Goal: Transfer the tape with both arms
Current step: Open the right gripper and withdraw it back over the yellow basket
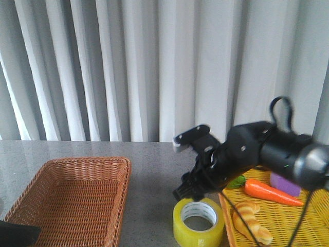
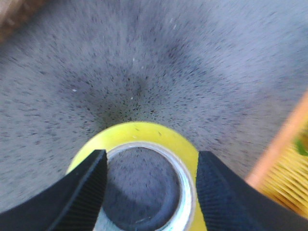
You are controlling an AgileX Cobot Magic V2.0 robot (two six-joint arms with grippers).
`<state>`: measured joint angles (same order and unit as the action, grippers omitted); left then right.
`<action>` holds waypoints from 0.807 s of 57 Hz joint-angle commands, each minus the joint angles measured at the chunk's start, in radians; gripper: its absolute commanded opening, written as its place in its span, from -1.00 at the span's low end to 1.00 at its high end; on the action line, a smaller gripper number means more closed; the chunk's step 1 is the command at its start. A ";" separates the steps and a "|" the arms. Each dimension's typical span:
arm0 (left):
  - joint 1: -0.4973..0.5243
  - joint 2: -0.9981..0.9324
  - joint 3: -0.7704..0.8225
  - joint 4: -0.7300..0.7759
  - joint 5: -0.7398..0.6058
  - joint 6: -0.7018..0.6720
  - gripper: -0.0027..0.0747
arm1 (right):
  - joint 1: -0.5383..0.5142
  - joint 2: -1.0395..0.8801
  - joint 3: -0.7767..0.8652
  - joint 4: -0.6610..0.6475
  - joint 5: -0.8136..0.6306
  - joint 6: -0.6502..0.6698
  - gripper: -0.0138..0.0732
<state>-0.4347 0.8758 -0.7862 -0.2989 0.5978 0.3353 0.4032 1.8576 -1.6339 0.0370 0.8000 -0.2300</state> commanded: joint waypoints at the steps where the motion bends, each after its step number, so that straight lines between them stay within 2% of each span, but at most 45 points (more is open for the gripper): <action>1: -0.008 -0.006 -0.033 -0.022 -0.061 -0.001 0.51 | -0.019 -0.150 -0.035 0.004 0.006 0.012 0.27; 12: -0.008 -0.006 -0.033 -0.022 -0.061 -0.001 0.51 | -0.110 -0.324 0.021 0.039 0.060 0.014 0.21; 31: -0.008 -0.006 -0.033 -0.022 -0.061 -0.001 0.51 | -0.377 -0.740 0.457 0.105 -0.099 0.014 0.15; 46: -0.008 -0.006 -0.033 -0.022 -0.061 -0.001 0.51 | -0.437 -1.048 0.744 0.103 -0.165 0.053 0.15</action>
<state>-0.4347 0.8758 -0.7862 -0.2989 0.5978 0.3353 -0.0249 0.9045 -0.9412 0.1325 0.7149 -0.1915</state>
